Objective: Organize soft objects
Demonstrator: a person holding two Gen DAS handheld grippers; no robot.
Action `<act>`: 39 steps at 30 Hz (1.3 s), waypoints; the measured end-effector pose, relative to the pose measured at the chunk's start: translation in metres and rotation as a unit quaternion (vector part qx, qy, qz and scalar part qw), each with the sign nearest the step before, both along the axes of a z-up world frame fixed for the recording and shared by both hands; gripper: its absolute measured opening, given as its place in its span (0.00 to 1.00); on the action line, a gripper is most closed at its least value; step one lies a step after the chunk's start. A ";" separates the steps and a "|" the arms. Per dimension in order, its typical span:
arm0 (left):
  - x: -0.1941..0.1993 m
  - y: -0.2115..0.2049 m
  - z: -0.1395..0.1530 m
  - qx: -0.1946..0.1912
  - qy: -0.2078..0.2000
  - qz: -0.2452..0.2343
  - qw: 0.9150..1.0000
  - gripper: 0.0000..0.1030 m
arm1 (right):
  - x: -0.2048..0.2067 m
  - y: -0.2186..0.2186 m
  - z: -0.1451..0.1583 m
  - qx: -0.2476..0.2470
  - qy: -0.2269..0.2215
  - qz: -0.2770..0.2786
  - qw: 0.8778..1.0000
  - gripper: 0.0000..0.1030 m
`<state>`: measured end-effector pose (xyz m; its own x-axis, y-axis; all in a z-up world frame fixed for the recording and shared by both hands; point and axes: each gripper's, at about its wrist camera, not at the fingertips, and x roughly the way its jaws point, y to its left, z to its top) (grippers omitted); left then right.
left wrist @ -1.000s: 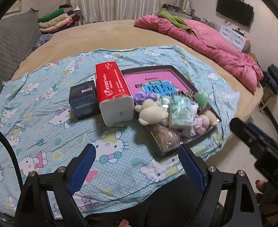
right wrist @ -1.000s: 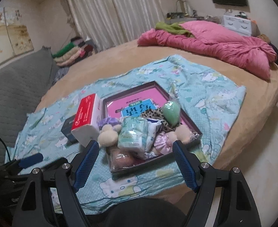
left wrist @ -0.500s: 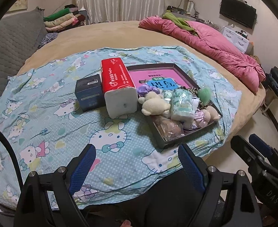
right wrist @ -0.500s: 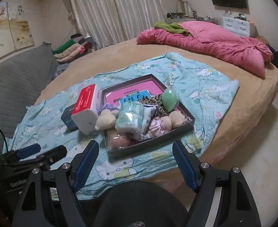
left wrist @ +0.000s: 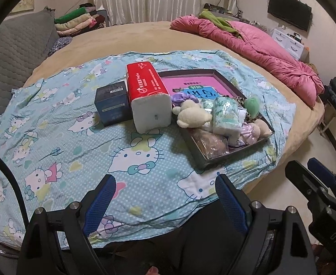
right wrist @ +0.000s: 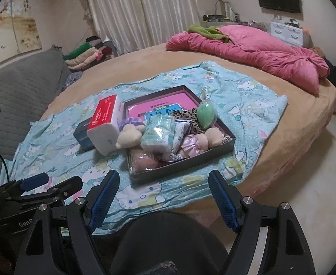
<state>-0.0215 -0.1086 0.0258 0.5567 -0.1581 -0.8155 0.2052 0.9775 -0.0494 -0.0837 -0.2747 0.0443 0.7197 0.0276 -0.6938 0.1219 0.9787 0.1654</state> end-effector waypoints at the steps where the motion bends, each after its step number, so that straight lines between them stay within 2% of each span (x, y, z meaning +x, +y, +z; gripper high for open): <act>1: 0.000 0.000 -0.001 -0.001 0.002 -0.001 1.000 0.86 | 0.000 0.001 -0.001 -0.002 0.001 0.003 1.000 0.79; 39: 0.000 0.002 -0.003 0.006 0.004 0.004 1.000 0.86 | 0.003 0.004 -0.008 -0.004 0.014 0.009 1.000 0.79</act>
